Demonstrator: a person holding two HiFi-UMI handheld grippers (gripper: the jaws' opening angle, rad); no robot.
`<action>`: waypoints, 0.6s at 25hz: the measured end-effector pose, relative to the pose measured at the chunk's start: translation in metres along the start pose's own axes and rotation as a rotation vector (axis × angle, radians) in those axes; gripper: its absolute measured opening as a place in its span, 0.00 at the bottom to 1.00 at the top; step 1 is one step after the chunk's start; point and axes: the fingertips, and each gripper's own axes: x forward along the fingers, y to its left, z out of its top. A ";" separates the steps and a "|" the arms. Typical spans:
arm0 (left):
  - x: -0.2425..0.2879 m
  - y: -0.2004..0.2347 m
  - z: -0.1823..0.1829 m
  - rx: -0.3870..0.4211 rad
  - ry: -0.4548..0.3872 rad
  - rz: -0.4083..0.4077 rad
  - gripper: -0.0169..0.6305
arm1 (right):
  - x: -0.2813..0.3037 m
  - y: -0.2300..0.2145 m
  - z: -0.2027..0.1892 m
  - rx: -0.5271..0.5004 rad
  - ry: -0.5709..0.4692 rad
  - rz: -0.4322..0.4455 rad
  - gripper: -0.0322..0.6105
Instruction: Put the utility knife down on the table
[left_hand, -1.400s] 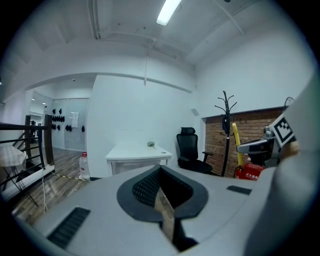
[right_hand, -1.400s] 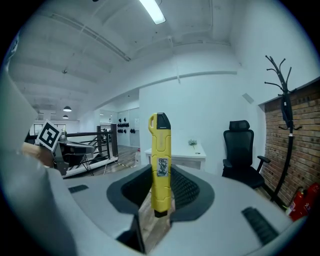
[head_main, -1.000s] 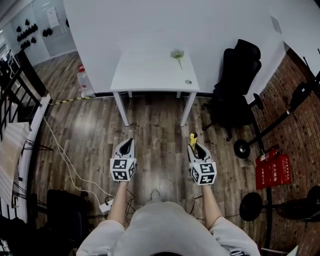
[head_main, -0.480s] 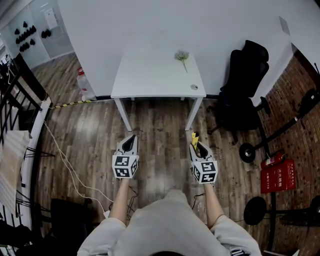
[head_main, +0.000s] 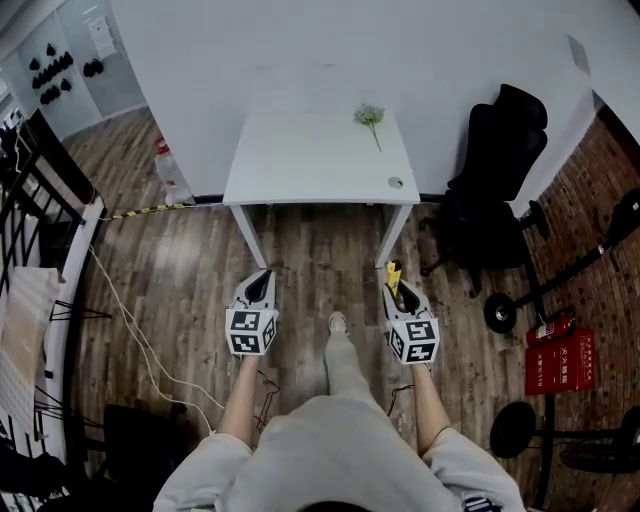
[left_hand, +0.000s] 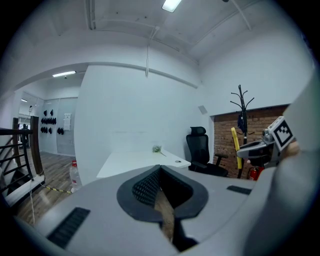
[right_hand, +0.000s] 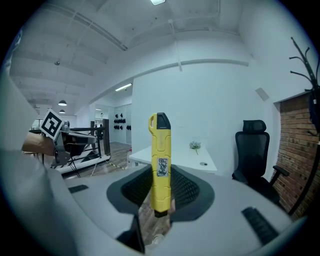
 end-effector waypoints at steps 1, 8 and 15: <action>0.006 0.003 0.001 0.001 -0.002 0.003 0.04 | 0.007 -0.003 0.001 -0.001 -0.003 0.000 0.22; 0.057 0.022 0.003 0.006 -0.002 0.011 0.04 | 0.059 -0.022 -0.002 -0.002 0.007 0.011 0.22; 0.148 0.039 0.017 0.002 0.023 -0.002 0.04 | 0.137 -0.065 0.011 0.010 0.028 0.013 0.22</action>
